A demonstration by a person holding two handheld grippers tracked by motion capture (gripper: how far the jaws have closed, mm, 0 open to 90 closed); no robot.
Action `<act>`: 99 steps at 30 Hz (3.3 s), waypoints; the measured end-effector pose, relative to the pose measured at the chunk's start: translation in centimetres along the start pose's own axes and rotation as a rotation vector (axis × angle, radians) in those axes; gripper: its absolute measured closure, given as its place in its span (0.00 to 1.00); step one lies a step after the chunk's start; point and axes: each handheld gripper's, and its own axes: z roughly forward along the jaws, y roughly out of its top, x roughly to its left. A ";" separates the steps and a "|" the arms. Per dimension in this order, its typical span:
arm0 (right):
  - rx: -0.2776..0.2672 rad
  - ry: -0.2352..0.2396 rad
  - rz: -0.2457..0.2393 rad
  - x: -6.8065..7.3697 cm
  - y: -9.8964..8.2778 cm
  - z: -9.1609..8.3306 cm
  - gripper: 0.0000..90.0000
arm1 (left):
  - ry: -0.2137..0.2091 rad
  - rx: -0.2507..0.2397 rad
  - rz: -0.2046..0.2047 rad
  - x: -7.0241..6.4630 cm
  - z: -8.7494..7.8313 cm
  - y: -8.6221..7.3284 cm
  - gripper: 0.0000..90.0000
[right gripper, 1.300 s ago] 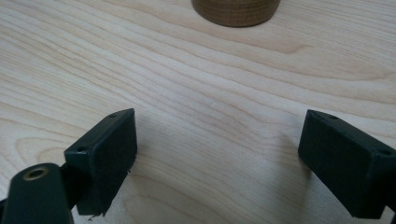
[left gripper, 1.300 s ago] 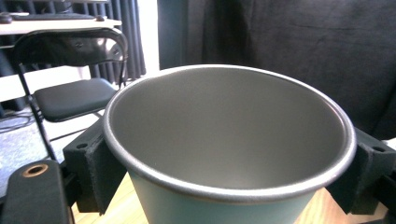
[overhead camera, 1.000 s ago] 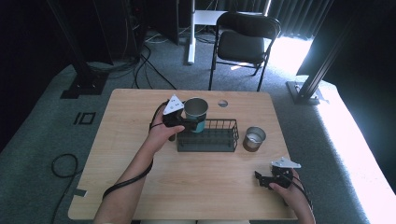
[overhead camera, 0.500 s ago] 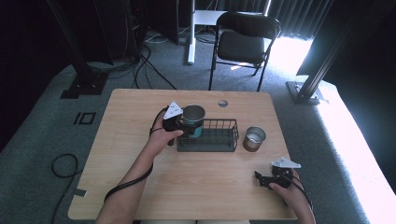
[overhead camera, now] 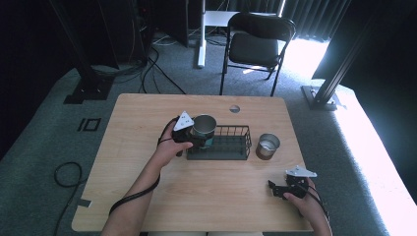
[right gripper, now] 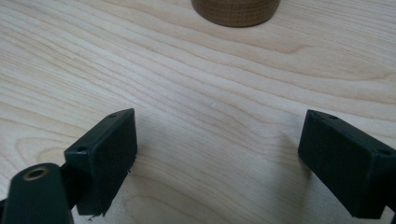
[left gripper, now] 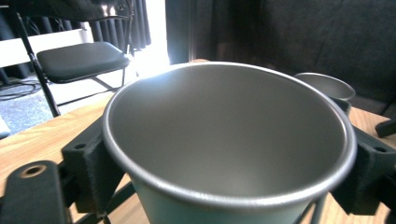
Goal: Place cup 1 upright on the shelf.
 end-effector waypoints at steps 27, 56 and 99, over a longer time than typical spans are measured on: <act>0.000 0.000 0.000 0.0 0.0 0.0 0.13 | 0.024 0.054 -0.028 0.6 -3.9 -1.0 0.09; 0.000 0.000 0.000 0.0 0.0 0.0 0.13 | 0.103 0.082 -0.067 2.0 -9.6 -3.8 0.09; 0.000 0.000 0.000 0.0 0.0 0.0 0.13 | 0.296 0.213 -0.156 2.5 -17.3 -10.4 0.09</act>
